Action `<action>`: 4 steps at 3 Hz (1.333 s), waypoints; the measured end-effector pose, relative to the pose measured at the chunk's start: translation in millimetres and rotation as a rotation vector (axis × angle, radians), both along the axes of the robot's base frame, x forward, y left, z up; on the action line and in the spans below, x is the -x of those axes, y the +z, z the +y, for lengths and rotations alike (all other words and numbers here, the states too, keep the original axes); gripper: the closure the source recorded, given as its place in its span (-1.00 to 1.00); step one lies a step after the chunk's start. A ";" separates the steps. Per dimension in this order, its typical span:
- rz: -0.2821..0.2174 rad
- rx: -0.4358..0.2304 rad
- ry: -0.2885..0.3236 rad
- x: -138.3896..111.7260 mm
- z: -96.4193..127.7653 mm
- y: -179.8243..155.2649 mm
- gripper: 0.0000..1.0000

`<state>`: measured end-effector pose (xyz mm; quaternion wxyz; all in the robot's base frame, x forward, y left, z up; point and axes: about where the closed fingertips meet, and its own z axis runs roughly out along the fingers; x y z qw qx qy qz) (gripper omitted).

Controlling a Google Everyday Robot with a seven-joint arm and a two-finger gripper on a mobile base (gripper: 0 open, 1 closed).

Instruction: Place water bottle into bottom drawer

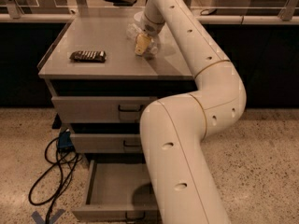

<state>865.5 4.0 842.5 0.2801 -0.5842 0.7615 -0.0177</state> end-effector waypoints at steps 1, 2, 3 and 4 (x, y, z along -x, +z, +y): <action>0.000 0.000 0.000 0.0 0.0 0.0 0.31; 0.000 0.000 0.000 0.0 0.0 0.0 0.78; 0.001 0.027 0.029 1.6 1.3 -2.6 1.00; 0.026 0.098 0.091 24.3 -0.9 14.0 1.00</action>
Offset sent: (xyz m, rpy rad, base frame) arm 0.0000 0.0000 0.0000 0.0000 0.0000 0.0000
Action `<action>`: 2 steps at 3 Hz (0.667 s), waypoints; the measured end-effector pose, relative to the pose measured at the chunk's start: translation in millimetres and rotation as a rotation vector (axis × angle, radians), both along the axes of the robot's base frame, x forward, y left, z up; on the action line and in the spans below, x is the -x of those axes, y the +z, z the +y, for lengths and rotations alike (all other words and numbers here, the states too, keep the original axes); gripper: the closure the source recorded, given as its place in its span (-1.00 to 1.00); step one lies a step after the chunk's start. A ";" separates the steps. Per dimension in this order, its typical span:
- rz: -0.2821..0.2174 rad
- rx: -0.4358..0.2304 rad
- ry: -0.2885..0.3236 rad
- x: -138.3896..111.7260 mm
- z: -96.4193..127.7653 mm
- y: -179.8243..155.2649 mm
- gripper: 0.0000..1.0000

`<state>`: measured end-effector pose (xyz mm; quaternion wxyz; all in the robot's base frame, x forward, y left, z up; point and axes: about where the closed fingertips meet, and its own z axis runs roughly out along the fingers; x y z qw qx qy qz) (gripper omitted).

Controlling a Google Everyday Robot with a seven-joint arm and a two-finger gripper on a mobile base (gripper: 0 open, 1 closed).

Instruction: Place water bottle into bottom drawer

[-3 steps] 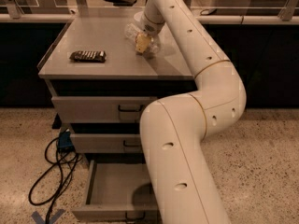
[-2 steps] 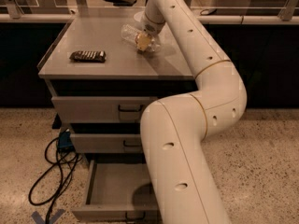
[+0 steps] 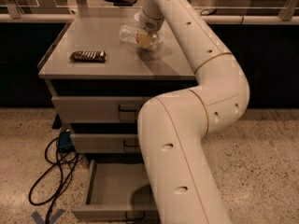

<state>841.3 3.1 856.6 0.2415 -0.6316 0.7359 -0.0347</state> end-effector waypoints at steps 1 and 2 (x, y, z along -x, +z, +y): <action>-0.009 0.057 0.037 32.3 -11.3 42.2 1.00; -0.110 0.058 0.041 55.5 -19.2 92.9 1.00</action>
Offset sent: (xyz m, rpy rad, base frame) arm -0.3120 -0.0322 0.1050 -0.1854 -0.1461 0.1079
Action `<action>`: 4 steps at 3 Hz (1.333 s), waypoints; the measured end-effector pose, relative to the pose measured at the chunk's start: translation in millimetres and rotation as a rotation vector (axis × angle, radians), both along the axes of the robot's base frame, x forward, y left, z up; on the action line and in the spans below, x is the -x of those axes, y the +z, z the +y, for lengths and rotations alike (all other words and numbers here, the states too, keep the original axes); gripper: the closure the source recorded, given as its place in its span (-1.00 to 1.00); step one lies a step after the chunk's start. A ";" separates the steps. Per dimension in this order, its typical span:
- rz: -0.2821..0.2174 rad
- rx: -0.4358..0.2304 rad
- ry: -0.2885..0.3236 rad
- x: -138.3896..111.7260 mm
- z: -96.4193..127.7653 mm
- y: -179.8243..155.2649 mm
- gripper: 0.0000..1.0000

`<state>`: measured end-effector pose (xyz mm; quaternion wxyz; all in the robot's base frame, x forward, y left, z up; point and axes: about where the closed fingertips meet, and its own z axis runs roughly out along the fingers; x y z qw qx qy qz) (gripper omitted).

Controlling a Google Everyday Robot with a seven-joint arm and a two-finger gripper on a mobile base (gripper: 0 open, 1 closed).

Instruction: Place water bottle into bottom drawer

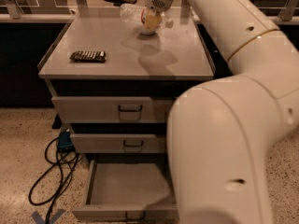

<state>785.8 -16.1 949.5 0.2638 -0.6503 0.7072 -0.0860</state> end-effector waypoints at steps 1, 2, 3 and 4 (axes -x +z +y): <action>-0.184 -0.083 -0.107 31.4 -46.9 70.3 1.00; -0.307 -0.182 -0.162 99.8 -71.0 133.4 1.00; -0.348 -0.146 -0.195 148.6 -99.4 153.6 1.00; -0.346 -0.142 -0.198 148.1 -101.5 152.8 1.00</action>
Offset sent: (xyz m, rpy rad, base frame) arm -0.2928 -0.1496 0.0818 0.0481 -0.2457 -0.2462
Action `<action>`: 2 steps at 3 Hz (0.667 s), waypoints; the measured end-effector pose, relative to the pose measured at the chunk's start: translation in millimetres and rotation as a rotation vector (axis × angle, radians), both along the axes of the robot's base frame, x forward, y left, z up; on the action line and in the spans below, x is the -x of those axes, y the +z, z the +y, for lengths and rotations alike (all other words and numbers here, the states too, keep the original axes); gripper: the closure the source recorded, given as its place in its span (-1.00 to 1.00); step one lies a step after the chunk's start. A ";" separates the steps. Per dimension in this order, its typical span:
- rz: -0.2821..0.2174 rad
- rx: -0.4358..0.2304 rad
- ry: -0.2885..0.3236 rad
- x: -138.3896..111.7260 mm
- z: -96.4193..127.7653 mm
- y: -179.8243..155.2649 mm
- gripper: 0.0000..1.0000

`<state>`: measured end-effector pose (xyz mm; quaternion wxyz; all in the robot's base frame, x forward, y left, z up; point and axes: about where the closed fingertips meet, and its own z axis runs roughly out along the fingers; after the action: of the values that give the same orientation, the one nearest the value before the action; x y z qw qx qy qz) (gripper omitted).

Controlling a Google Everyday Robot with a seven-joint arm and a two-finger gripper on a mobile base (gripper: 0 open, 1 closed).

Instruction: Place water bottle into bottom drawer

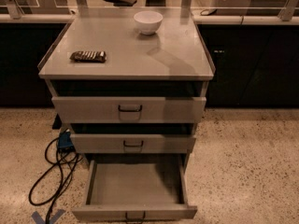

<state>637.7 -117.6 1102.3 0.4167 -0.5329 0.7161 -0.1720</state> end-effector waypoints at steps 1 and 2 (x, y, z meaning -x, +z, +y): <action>0.004 0.020 -0.009 4.0 -8.6 -5.0 1.00; -0.009 0.000 0.018 40.2 -9.1 -11.3 1.00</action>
Offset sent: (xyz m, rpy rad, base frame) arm -0.1087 -0.0631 -0.1191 -0.0112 0.1308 -0.0221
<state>597.5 -126.7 1091.0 0.4212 -0.5385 0.7096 -0.1707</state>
